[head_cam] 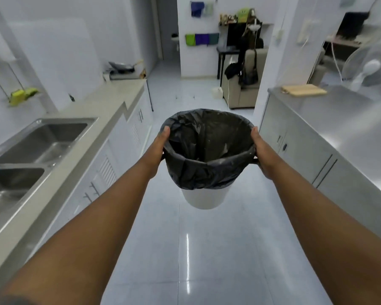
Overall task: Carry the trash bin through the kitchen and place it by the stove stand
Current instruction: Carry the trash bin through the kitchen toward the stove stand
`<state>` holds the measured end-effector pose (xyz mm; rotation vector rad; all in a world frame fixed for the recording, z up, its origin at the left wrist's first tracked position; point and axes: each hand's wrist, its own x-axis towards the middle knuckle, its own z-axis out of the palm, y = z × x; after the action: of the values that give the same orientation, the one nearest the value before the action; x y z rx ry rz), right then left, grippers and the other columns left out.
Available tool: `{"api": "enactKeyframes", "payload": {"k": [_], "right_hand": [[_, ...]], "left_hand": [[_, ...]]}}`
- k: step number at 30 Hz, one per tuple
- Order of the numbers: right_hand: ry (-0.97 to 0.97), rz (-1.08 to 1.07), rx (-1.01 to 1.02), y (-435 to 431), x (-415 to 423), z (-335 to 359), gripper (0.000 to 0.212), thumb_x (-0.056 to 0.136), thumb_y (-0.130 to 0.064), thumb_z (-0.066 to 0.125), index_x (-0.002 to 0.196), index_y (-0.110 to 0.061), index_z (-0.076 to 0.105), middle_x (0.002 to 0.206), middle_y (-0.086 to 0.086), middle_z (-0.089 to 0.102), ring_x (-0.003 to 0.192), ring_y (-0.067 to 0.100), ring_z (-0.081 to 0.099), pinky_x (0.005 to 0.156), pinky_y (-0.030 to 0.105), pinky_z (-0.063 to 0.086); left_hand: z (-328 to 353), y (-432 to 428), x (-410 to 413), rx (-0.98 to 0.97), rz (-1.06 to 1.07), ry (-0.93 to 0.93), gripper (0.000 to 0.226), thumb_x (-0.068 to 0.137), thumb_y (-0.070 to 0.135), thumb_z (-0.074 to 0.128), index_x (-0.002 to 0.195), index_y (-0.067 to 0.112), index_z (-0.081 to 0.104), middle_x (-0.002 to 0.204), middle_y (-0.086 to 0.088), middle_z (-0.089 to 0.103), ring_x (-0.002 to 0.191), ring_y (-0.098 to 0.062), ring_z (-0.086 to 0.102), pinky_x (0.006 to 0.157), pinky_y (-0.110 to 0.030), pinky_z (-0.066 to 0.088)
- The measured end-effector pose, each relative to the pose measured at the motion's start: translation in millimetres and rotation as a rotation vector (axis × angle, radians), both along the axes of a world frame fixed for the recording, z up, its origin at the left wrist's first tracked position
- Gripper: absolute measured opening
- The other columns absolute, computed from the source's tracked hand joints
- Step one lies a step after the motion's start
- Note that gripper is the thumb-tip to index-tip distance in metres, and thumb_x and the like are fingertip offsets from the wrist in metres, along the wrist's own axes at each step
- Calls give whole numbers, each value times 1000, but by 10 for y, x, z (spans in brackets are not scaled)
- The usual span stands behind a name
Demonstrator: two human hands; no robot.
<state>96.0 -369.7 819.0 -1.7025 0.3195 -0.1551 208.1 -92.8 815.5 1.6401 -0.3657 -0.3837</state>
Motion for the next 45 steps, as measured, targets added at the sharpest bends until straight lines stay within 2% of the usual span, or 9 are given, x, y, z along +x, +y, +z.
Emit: {"api": "enactKeyframes", "payload": {"k": [4, 7, 11, 13, 19, 27, 32, 38, 45], "right_hand": [[-45, -10, 31, -106, 8, 295, 71, 90, -74, 20, 145, -34, 40, 126, -4, 53, 113, 19, 53, 92, 36, 46], [-52, 15, 30, -189, 27, 374, 72, 89, -74, 19, 147, -34, 37, 129, -3, 52, 111, 17, 52, 91, 36, 46], [-45, 38, 27, -292, 82, 369, 72, 89, -74, 18, 149, -36, 32, 144, 2, 47, 117, 18, 48, 90, 36, 45], [-46, 46, 25, -364, 143, 367, 72, 90, -73, 18, 150, -35, 31, 151, 6, 42, 128, 24, 46, 93, 37, 44], [-36, 40, 31, -574, 539, 299, 73, 90, -73, 18, 151, -34, 29, 155, 10, 39, 137, 32, 41, 95, 38, 43], [-12, -10, 31, -763, 1528, 216, 76, 90, -72, 16, 153, -30, 27, 157, 10, 35, 140, 33, 39, 97, 40, 43], [-14, -50, 12, -829, 2234, 330, 71, 93, -67, 15, 152, -29, 28, 156, 11, 37, 139, 34, 39, 99, 42, 41], [-13, -102, 22, -1071, 3092, 318, 71, 93, -67, 14, 152, -30, 28, 157, 12, 35, 140, 35, 37, 105, 47, 39], [0, -100, 39, -1617, 4038, 155, 72, 93, -68, 14, 151, -29, 30, 156, 11, 37, 140, 35, 38, 104, 45, 40]], "left_hand": [[223, -130, 29, -52, 27, -5, 83, 83, 82, 37, 150, 33, 44, 149, 2, 54, 138, -20, 47, 117, -43, 34], [266, -231, 40, -81, 45, 13, 95, 72, 90, 42, 150, 35, 44, 151, 2, 52, 140, -21, 45, 119, -46, 32], [256, -336, 96, -106, 78, 38, 102, 64, 94, 47, 149, 36, 44, 153, 2, 50, 143, -22, 42, 120, -48, 29], [255, -404, 115, -125, 92, 34, 100, 65, 93, 47, 148, 36, 46, 151, 2, 51, 142, -22, 43, 120, -47, 29], [227, -593, 446, -131, 109, 34, 98, 67, 92, 47, 148, 37, 46, 150, 3, 53, 141, -20, 45, 120, -47, 29], [113, -802, 1483, -144, 88, 50, 103, 65, 92, 49, 150, 33, 44, 153, 0, 50, 142, -23, 44, 119, -47, 30], [180, -917, 2253, -127, 63, 55, 92, 76, 85, 40, 152, 32, 41, 154, -1, 47, 143, -23, 41, 120, -46, 29], [229, -1194, 3197, -108, 28, 53, 88, 80, 83, 39, 152, 32, 41, 154, -1, 47, 143, -24, 40, 120, -46, 29], [110, -1726, 4117, -94, 32, 58, 85, 83, 79, 37, 153, 30, 39, 155, -3, 45, 143, -25, 41, 120, -46, 29]]}}
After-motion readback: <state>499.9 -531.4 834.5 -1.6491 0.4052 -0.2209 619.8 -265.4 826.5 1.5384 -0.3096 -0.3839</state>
